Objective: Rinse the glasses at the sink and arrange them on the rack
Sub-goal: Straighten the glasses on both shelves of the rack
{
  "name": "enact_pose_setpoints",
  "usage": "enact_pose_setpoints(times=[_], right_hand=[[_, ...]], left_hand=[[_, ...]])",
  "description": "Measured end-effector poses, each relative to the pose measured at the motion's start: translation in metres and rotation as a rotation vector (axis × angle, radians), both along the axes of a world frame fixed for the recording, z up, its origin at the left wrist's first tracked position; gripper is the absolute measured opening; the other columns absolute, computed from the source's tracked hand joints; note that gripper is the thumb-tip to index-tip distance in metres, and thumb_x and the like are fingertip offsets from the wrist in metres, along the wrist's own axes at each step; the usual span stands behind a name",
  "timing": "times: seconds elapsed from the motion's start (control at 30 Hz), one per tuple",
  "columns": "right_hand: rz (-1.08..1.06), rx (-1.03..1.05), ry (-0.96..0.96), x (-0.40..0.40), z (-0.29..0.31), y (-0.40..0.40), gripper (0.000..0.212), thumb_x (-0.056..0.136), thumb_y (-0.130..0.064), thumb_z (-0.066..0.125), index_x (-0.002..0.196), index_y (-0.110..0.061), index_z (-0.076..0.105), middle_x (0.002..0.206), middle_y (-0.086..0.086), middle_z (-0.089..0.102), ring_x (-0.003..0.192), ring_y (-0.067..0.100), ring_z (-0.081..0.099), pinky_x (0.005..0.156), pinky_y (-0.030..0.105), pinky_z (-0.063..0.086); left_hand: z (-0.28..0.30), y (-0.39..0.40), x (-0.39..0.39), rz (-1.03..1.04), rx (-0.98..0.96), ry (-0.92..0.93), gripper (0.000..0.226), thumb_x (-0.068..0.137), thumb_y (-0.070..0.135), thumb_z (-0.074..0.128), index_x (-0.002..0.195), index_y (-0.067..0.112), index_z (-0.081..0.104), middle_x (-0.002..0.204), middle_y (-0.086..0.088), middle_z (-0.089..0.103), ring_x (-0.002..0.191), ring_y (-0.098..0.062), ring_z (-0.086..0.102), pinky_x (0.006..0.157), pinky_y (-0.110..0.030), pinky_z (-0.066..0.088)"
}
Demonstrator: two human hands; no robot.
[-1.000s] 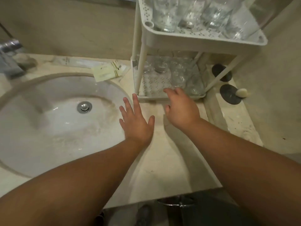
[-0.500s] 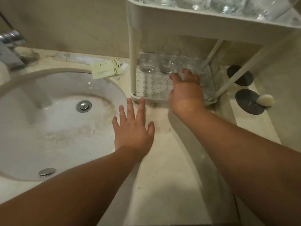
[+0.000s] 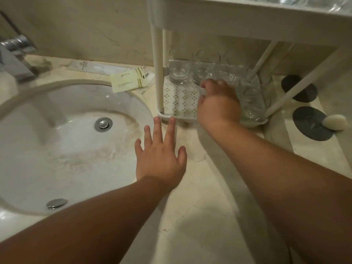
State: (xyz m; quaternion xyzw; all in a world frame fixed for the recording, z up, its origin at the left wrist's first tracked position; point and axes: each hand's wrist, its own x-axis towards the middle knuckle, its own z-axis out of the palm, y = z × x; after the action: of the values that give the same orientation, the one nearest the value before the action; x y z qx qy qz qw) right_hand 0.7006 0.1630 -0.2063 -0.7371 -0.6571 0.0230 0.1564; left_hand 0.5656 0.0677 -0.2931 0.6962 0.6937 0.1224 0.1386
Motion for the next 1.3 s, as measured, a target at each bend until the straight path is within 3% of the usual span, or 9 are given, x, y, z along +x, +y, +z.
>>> enact_pose_setpoints(times=[0.17, 0.3, 0.5, 0.63, 0.9, 1.0, 1.1, 1.17, 1.3], right_hand=[[0.066, 0.021, 0.073, -0.024, -0.005, -0.007, 0.040, 0.091, -0.011, 0.055, 0.129, -0.023, 0.056, 0.128, 0.001, 0.057, 0.122, 0.026, 0.046, 0.084, 0.032, 0.044], [0.080, 0.085, 0.161, -0.035, -0.007, -0.013, 0.036, 0.089, -0.011, 0.060, 0.122, -0.024, 0.058, 0.114, -0.002, 0.066, 0.112, 0.024, 0.053, 0.070, 0.029, 0.037], [0.112, 0.109, 0.285, -0.046, -0.009, -0.019, 0.033, 0.093, -0.007, 0.053, 0.120, -0.024, 0.060, 0.104, -0.005, 0.069, 0.107, 0.019, 0.055, 0.072, 0.025, 0.035], [0.151, 0.072, 0.441, -0.052, -0.004, -0.025, 0.037, 0.088, -0.006, 0.054, 0.121, -0.023, 0.057, 0.091, -0.005, 0.065, 0.095, 0.018, 0.060, 0.071, 0.028, 0.043], [0.208, 0.033, 0.534, -0.046, 0.004, -0.030, 0.036, 0.088, -0.005, 0.054, 0.120, -0.022, 0.059, 0.102, -0.001, 0.068, 0.095, 0.015, 0.063, 0.078, 0.026, 0.047], [0.153, 0.148, 0.427, -0.028, 0.015, -0.017, 0.034, 0.089, -0.007, 0.050, 0.118, -0.021, 0.062, 0.112, -0.001, 0.066, 0.104, 0.018, 0.059, 0.084, 0.029, 0.047], [0.028, 0.143, 0.134, 0.006, 0.028, 0.008, 0.031, 0.090, -0.015, 0.052, 0.118, -0.026, 0.059, 0.125, 0.002, 0.057, 0.122, 0.027, 0.046, 0.097, 0.033, 0.037], [-0.081, 0.095, -0.036, 0.029, 0.035, 0.024, 0.032, 0.088, -0.021, 0.056, 0.120, -0.027, 0.057, 0.128, 0.006, 0.053, 0.125, 0.031, 0.043, 0.101, 0.039, 0.035], [-0.253, -0.102, -0.172, 0.062, 0.039, 0.040, 0.051, 0.086, -0.029, 0.063, 0.134, -0.019, 0.049, 0.137, 0.019, 0.047, 0.129, 0.041, 0.041, 0.107, 0.047, 0.036]], left_hand=[[0.001, -0.001, -0.001, -0.002, 0.003, -0.005, 0.073, 0.094, 0.055, 0.024, 0.152, 0.041, -0.018, 0.167, 0.000, -0.007, 0.153, -0.031, 0.000, 0.119, -0.057, 0.011], [0.001, 0.000, 0.000, -0.005, 0.003, -0.021, 0.072, 0.095, 0.056, 0.024, 0.152, 0.040, -0.017, 0.167, 0.003, -0.006, 0.153, -0.029, -0.001, 0.119, -0.057, 0.011], [0.001, 0.000, -0.001, -0.014, 0.004, -0.017, 0.071, 0.095, 0.056, 0.024, 0.154, 0.039, -0.011, 0.167, 0.006, -0.003, 0.153, -0.029, 0.001, 0.118, -0.058, 0.014], [0.001, 0.001, -0.002, -0.026, -0.008, 0.004, 0.068, 0.095, 0.056, 0.022, 0.155, 0.037, -0.004, 0.167, 0.005, -0.002, 0.153, -0.030, 0.003, 0.117, -0.058, 0.016], [0.002, 0.000, -0.001, -0.026, 0.001, 0.004, 0.066, 0.096, 0.055, 0.023, 0.154, 0.038, -0.005, 0.168, 0.004, 0.000, 0.153, -0.030, 0.006, 0.117, -0.058, 0.019], [0.002, 0.000, 0.000, -0.017, 0.001, 0.007, 0.071, 0.094, 0.055, 0.024, 0.153, 0.041, -0.012, 0.167, 0.006, -0.002, 0.153, -0.029, 0.008, 0.116, -0.055, 0.019], [0.002, 0.000, 0.000, -0.014, 0.001, -0.001, 0.072, 0.093, 0.055, 0.024, 0.153, 0.042, -0.014, 0.167, 0.007, -0.002, 0.153, -0.028, 0.009, 0.116, -0.054, 0.020], [0.002, 0.000, 0.000, -0.019, 0.003, -0.004, 0.072, 0.093, 0.055, 0.025, 0.153, 0.042, -0.014, 0.167, 0.007, -0.002, 0.153, -0.028, 0.010, 0.116, -0.054, 0.020], [0.002, 0.000, 0.000, -0.023, 0.006, -0.007, 0.072, 0.094, 0.055, 0.025, 0.153, 0.042, -0.014, 0.167, 0.006, -0.002, 0.152, -0.028, 0.010, 0.115, -0.054, 0.021]])
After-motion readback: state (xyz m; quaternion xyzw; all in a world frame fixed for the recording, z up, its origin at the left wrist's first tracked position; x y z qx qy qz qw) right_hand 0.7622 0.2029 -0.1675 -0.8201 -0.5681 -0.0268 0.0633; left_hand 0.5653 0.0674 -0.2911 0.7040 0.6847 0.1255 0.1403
